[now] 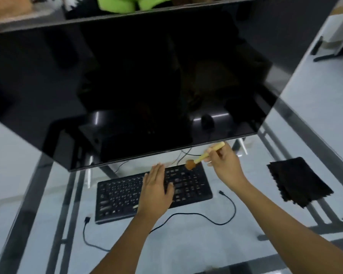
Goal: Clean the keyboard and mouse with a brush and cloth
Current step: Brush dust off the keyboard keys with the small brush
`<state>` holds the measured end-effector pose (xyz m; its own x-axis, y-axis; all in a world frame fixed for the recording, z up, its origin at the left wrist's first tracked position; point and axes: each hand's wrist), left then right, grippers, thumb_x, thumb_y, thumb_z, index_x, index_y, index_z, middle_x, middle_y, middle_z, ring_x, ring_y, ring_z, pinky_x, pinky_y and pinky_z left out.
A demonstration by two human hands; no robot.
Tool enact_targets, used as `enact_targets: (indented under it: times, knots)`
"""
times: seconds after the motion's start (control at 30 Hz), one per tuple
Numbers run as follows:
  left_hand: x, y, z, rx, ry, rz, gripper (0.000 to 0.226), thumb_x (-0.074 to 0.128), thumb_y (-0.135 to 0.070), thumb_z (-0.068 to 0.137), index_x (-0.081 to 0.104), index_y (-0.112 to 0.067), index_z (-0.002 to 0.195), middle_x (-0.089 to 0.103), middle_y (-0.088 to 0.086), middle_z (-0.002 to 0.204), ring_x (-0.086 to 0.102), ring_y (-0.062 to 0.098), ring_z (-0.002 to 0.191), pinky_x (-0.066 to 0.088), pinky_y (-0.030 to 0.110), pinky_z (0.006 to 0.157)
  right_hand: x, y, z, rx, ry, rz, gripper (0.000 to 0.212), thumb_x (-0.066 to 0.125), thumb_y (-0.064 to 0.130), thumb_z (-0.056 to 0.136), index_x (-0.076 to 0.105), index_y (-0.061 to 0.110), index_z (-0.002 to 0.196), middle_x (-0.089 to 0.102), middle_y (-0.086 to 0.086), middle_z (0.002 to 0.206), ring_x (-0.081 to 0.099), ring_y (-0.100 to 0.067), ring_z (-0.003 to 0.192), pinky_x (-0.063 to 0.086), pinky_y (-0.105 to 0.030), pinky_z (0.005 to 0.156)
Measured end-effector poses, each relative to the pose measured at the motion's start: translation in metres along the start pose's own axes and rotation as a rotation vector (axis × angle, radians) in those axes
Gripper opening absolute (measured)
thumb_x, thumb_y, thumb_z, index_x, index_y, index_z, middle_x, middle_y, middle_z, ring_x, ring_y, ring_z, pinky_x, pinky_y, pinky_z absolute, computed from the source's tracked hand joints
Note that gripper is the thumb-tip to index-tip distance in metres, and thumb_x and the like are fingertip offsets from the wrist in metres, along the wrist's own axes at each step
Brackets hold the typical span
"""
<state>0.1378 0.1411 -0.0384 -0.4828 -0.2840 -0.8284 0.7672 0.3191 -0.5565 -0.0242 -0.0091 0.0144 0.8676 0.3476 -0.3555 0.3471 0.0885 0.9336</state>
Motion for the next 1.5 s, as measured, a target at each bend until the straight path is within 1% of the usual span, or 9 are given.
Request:
enact_targets:
  times: [0.37, 0.57, 0.67, 0.77, 0.9, 1.03, 1.17, 1.37, 1.5]
  knots:
    - [-0.039, 0.148, -0.090, -0.341, -0.166, -0.038, 0.080, 0.047, -0.055, 0.091, 0.019, -0.010, 0.151, 0.020, 0.003, 0.159, 0.010, 0.015, 0.148, 0.003, 0.042, 0.120, 0.149, 0.026, -0.027, -0.053, 0.378, -0.137, 0.009, 0.058, 0.015, 0.095, 0.052, 0.020, 0.090, 0.070, -0.007, 0.082, 0.071, -0.017, 0.077, 0.059, -0.044, 0.074]
    - [-0.040, 0.172, -0.098, -0.445, -0.159, -0.200, 0.102, 0.063, -0.065, 0.077, 0.007, -0.023, 0.151, 0.027, 0.001, 0.155, 0.017, 0.027, 0.144, 0.027, 0.055, 0.114, 0.168, 0.034, -0.024, -0.237, 0.295, -0.334, 0.008, 0.055, 0.010, 0.095, 0.052, 0.017, 0.093, 0.067, 0.006, 0.082, 0.064, -0.007, 0.072, 0.052, -0.026, 0.060]
    - [-0.036, 0.176, -0.103, -0.429, -0.154, -0.156, 0.104, 0.063, -0.069, 0.074, 0.009, -0.025, 0.151, 0.033, -0.003, 0.151, 0.023, 0.025, 0.141, 0.033, 0.050, 0.112, 0.180, 0.041, -0.030, -0.165, 0.411, -0.273, 0.011, 0.056, 0.012, 0.095, 0.052, 0.021, 0.091, 0.069, 0.002, 0.081, 0.069, -0.016, 0.073, 0.059, -0.033, 0.065]
    - [-0.036, 0.174, -0.103, -0.422, -0.174, -0.131, 0.103, 0.064, -0.066, 0.075, 0.011, -0.022, 0.151, 0.031, -0.003, 0.153, 0.019, 0.022, 0.142, 0.026, 0.040, 0.114, 0.193, 0.040, -0.034, -0.271, 0.573, -0.527, 0.006, 0.052, 0.015, 0.097, 0.049, 0.019, 0.094, 0.064, 0.001, 0.084, 0.062, -0.017, 0.067, 0.052, -0.032, 0.055]
    - [-0.036, 0.175, -0.102, -0.399, -0.182, -0.130, 0.104, 0.064, -0.067, 0.075, 0.009, -0.022, 0.151, 0.029, -0.003, 0.154, 0.018, 0.020, 0.141, 0.021, 0.034, 0.113, 0.198, 0.051, -0.036, -0.370, 0.392, -0.443, 0.005, 0.053, 0.016, 0.096, 0.049, 0.018, 0.094, 0.064, 0.002, 0.088, 0.063, -0.017, 0.073, 0.053, -0.032, 0.060]
    - [-0.035, 0.178, -0.102, -0.422, -0.158, -0.122, 0.109, 0.059, -0.072, 0.074, -0.001, -0.026, 0.152, 0.030, -0.002, 0.153, 0.022, 0.023, 0.141, 0.038, 0.046, 0.109, 0.212, 0.051, -0.053, -0.233, 0.673, -0.450, 0.003, 0.053, 0.013, 0.096, 0.053, 0.015, 0.094, 0.068, 0.004, 0.080, 0.064, -0.002, 0.063, 0.052, -0.022, 0.055]
    - [-0.038, 0.173, -0.101, -0.434, -0.161, -0.138, 0.110, 0.061, -0.070, 0.075, -0.005, -0.027, 0.152, 0.026, -0.007, 0.157, 0.010, 0.018, 0.143, 0.034, 0.049, 0.112, 0.214, 0.052, -0.048, -0.344, 0.398, -0.455, 0.010, 0.052, 0.021, 0.097, 0.048, 0.014, 0.091, 0.064, 0.001, 0.084, 0.061, -0.004, 0.069, 0.049, -0.025, 0.057]
    - [-0.041, 0.172, -0.101, -0.439, -0.161, -0.147, 0.107, 0.061, -0.068, 0.076, 0.001, -0.026, 0.153, 0.029, -0.009, 0.155, 0.009, 0.014, 0.142, 0.030, 0.050, 0.114, 0.231, 0.045, -0.068, -0.162, 0.666, -0.354, 0.010, 0.058, 0.017, 0.095, 0.051, 0.011, 0.091, 0.066, 0.006, 0.069, 0.065, 0.003, 0.062, 0.047, -0.018, 0.051]
    - [-0.044, 0.167, -0.099, -0.389, -0.180, -0.120, 0.112, 0.068, -0.064, 0.074, 0.002, -0.020, 0.152, 0.029, -0.005, 0.155, -0.018, -0.025, 0.122, 0.022, 0.047, 0.117, 0.223, 0.048, -0.048, -0.233, 0.333, -0.341, 0.011, 0.055, 0.018, 0.096, 0.048, 0.012, 0.090, 0.063, 0.008, 0.070, 0.060, 0.002, 0.059, 0.043, -0.013, 0.048]
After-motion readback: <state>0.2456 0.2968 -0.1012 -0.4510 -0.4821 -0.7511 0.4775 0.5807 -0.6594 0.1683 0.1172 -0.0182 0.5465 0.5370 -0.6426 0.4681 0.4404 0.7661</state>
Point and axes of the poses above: each hand's wrist, its own z-axis towards the middle knuckle, its own x-axis out of the palm, y = z × x
